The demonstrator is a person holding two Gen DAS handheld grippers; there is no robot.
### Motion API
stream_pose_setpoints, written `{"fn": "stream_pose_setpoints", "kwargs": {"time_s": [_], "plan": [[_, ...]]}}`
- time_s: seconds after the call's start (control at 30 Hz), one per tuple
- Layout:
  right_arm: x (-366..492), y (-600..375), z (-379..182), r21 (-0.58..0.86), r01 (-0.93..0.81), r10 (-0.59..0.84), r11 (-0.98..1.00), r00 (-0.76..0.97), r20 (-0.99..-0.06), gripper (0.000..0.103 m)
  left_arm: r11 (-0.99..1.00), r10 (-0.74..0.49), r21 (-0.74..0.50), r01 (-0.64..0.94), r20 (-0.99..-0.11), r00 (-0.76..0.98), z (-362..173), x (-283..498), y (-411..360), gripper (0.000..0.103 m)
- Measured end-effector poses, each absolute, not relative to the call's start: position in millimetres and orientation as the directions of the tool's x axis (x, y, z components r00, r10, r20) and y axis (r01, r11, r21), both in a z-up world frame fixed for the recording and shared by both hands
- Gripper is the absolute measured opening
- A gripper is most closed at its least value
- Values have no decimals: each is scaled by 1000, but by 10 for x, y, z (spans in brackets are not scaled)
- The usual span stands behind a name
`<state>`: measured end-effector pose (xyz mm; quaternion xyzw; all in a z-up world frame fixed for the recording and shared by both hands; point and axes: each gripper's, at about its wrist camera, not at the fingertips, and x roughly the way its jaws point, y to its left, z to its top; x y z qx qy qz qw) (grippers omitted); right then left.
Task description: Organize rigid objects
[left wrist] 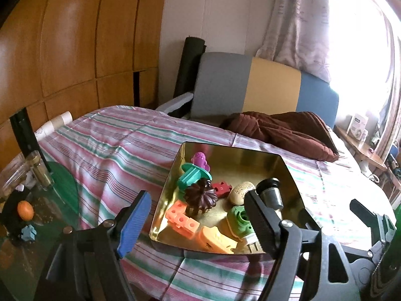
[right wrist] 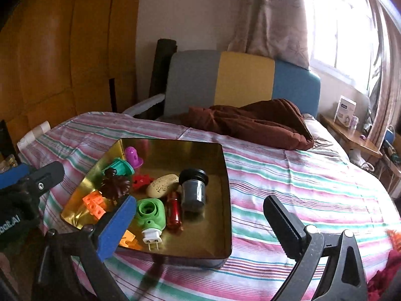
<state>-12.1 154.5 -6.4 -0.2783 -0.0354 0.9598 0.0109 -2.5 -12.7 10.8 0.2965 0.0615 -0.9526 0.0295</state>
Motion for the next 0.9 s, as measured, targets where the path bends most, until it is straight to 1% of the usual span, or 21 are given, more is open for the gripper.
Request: {"fn": "stream_pose_setpoints", "kwargs": {"time_s": [0.3, 0.57, 0.73, 0.9], "plan": [[-136, 1459, -73, -87, 10, 38, -996, -842, -538, 102, -994, -19, -80, 77, -561, -828, 97, 3, -109, 78], [-160, 1423, -86, -92, 15, 38, -996, -838, -544, 102, -993, -15, -84, 77, -575, -818, 65, -34, -132, 78], [-184, 1408, -104, -90, 17, 36, -996, -835, -549, 102, -994, -29, -72, 82, -554, -832, 65, -11, -139, 72], [-203, 1380, -122, -90, 19, 34, -996, -832, -554, 102, -995, -32, -58, 77, -554, -832, 63, -26, -137, 72]]}}
